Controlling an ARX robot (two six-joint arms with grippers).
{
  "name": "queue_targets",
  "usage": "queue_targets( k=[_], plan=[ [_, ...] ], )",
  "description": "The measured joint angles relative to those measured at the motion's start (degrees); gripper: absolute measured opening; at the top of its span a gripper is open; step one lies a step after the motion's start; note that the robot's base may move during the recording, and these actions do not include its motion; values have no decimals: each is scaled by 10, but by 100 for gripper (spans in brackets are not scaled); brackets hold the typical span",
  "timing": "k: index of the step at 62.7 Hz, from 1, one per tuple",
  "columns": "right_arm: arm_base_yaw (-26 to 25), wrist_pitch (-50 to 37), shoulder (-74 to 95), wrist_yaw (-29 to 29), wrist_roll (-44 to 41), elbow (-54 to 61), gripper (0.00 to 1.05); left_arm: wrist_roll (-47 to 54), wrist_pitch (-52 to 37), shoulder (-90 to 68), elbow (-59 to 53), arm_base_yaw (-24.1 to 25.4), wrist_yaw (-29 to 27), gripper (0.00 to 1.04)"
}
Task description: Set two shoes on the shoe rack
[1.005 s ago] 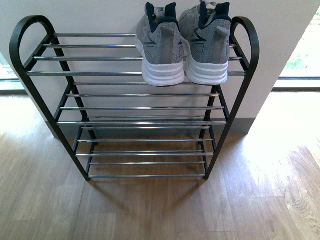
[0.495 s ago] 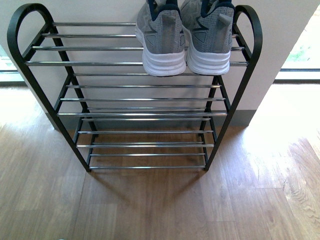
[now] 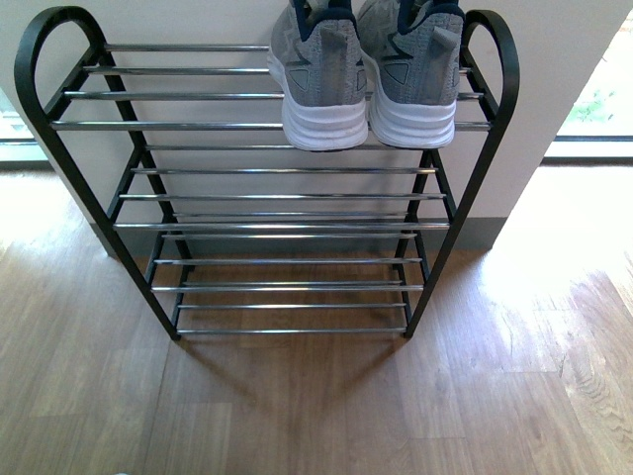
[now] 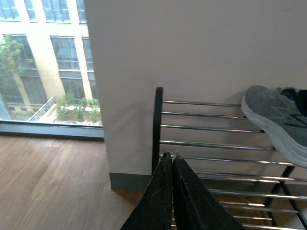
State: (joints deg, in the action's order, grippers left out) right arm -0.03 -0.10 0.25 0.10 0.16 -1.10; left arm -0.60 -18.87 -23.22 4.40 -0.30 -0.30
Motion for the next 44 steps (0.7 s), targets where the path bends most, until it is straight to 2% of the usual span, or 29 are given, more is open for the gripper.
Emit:
queue_targets(
  k=[44],
  plan=[
    [0,0,0,0,0,0,96,0,82,126,-36,1,3,1]
  ],
)
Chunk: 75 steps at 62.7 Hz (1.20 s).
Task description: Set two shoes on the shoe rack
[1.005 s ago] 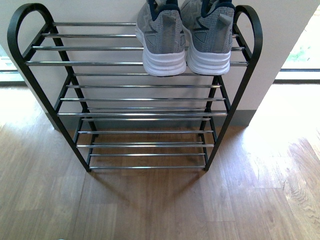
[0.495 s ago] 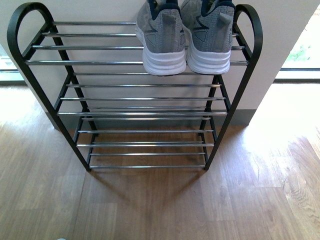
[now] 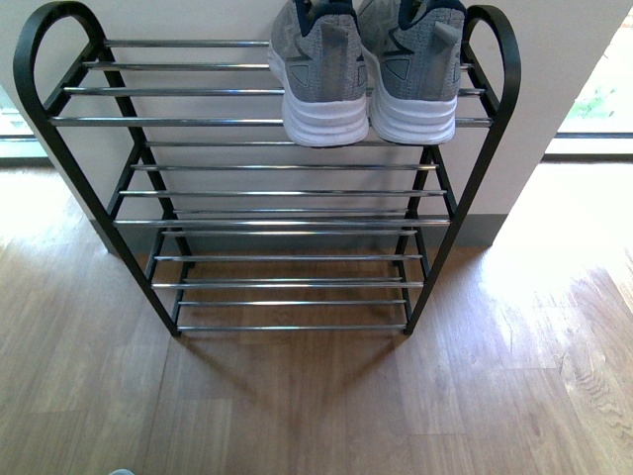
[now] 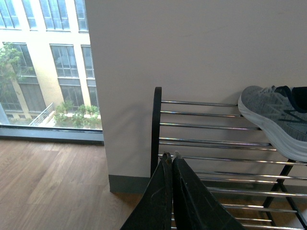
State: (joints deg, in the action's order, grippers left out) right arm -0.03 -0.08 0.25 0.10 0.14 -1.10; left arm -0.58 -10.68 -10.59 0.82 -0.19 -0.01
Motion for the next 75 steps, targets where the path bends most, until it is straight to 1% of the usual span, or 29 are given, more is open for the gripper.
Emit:
queue_targets(
  k=[2,6,8,28,29,38,44,46,47,48,53,55,57,60,75],
  plan=[
    [0,0,0,0,0,0,96,0,6,5,0,0,0,1],
    [0,0,0,0,0,0,96,0,76,57,0,0,0,1],
    [0,0,0,0,0,0,96,0,98,80,0,0,0,1],
    [0,0,0,-1,0,0,96,0,107,97,0,0,0,2],
    [0,0,0,-1,0,0,96,0,107,97,0,0,0,5],
    [0,0,0,-3,0,0,96,0,107,97,0,0,-1,46],
    [0,0,0,1,0,0,96,0,107,97,0,0,1,62],
    [0,0,0,1,0,0,96,0,107,97,0,0,0,69],
    [0,0,0,1,0,0,96,0,107,97,0,0,0,71],
    [0,0,0,0,0,0,96,0,107,97,0,0,0,76],
    [0,0,0,0,0,0,96,0,107,97,0,0,0,89],
    [0,0,0,1,0,0,96,0,107,97,0,0,0,96],
    [0,0,0,1,0,0,96,2,107,97,0,0,0,97],
    [0,0,0,-1,0,0,96,2,107,97,0,0,-1,95],
    [0,0,0,-1,0,0,96,2,107,97,0,0,0,95]
  ],
)
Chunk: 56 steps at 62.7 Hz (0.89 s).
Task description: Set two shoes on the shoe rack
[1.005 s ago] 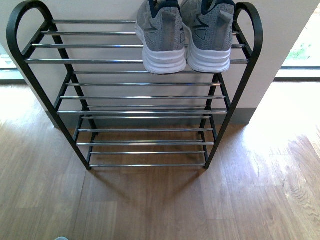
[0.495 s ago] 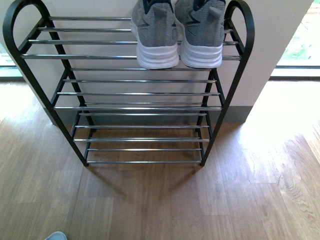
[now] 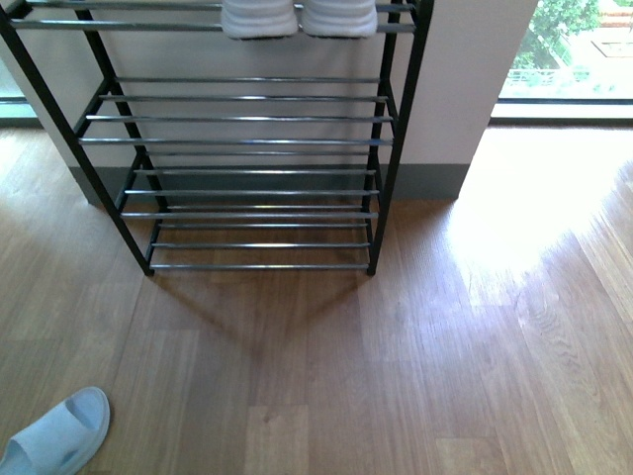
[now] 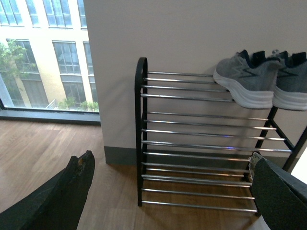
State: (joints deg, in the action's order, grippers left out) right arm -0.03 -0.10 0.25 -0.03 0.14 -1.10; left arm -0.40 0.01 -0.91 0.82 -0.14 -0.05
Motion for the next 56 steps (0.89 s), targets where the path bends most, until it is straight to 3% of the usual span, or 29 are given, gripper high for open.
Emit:
queue_targets(
  k=[56],
  plan=[
    [0,1,0,2,0,0,96,0,0,0,0,0,1,95]
  ],
)
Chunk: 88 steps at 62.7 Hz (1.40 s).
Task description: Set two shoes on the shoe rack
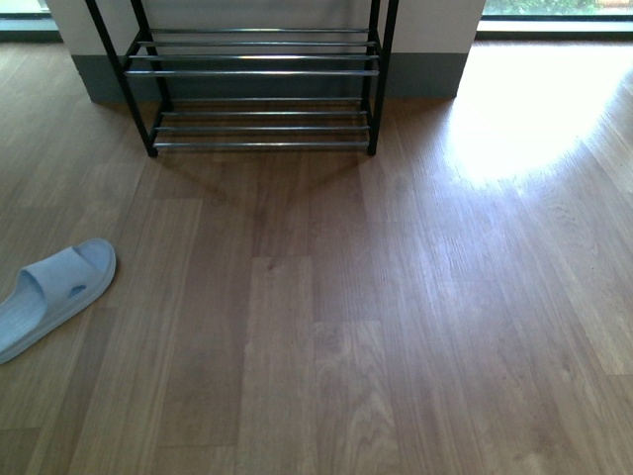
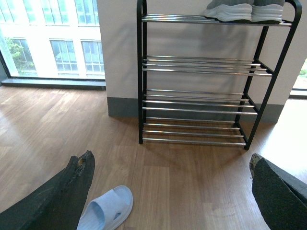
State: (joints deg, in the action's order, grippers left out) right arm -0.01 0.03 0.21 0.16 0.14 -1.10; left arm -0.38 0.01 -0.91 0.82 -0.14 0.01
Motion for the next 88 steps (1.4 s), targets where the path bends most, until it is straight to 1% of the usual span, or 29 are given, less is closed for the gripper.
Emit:
queue_targets(
  k=[88],
  plan=[
    [0,0,0,-2,0,0,96,0,0,0,0,0,0,95]
  ],
)
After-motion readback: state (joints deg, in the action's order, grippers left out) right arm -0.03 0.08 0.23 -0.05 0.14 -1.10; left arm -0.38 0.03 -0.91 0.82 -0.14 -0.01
